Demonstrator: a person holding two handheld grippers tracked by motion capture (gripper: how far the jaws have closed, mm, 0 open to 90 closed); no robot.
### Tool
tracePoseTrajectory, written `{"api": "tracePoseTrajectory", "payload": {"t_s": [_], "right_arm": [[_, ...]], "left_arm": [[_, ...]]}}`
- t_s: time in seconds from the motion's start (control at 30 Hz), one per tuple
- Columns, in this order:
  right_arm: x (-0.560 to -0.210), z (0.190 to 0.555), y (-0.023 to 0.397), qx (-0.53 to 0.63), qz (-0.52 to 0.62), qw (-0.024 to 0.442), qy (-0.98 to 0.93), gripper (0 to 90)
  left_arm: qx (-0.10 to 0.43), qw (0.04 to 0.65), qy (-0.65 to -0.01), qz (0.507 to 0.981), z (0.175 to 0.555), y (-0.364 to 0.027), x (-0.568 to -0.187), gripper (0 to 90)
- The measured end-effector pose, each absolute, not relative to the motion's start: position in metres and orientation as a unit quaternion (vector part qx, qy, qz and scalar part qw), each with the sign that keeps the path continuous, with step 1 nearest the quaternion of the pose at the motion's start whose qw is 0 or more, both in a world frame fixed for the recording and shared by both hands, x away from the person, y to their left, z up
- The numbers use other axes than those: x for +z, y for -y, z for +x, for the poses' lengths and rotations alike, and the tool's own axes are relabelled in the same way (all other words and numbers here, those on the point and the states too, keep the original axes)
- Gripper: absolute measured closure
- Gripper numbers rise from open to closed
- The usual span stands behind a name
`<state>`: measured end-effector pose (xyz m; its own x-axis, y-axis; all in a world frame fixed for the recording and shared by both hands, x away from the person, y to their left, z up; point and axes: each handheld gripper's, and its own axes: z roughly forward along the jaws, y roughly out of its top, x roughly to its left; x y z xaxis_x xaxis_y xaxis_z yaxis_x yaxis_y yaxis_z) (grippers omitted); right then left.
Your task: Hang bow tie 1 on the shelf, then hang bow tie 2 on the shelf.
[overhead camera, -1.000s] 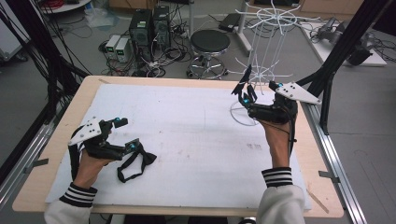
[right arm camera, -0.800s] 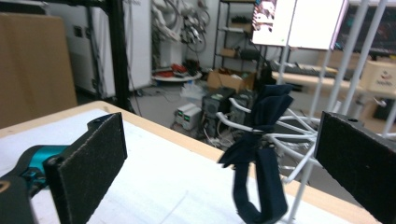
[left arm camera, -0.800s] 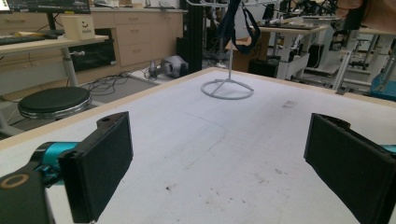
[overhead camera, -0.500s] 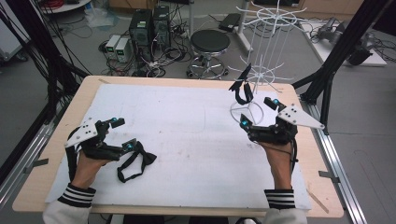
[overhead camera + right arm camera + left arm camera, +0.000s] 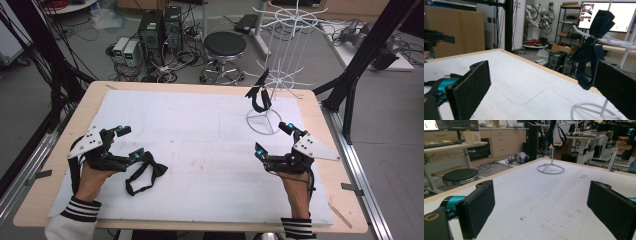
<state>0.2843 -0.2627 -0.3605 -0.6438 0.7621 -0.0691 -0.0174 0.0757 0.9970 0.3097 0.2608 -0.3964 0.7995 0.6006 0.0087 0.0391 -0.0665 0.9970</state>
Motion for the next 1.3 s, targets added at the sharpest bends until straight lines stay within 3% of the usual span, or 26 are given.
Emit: {"api": "tracePoseTrajectory", "payload": {"t_s": [0.73, 1.3], "right_arm": [[-0.397, 0.282, 0.259, 0.622, 0.281, 0.283, -0.674, 0.6], [-0.395, 0.280, 0.259, 0.623, 0.276, 0.283, -0.674, 0.6]], "left_arm": [[0.214, 0.638, -0.228, 0.704, 0.309, -0.259, -0.401, 8.4], [0.210, 0.633, -0.227, 0.710, 0.309, -0.257, -0.401, 8.4]]}}
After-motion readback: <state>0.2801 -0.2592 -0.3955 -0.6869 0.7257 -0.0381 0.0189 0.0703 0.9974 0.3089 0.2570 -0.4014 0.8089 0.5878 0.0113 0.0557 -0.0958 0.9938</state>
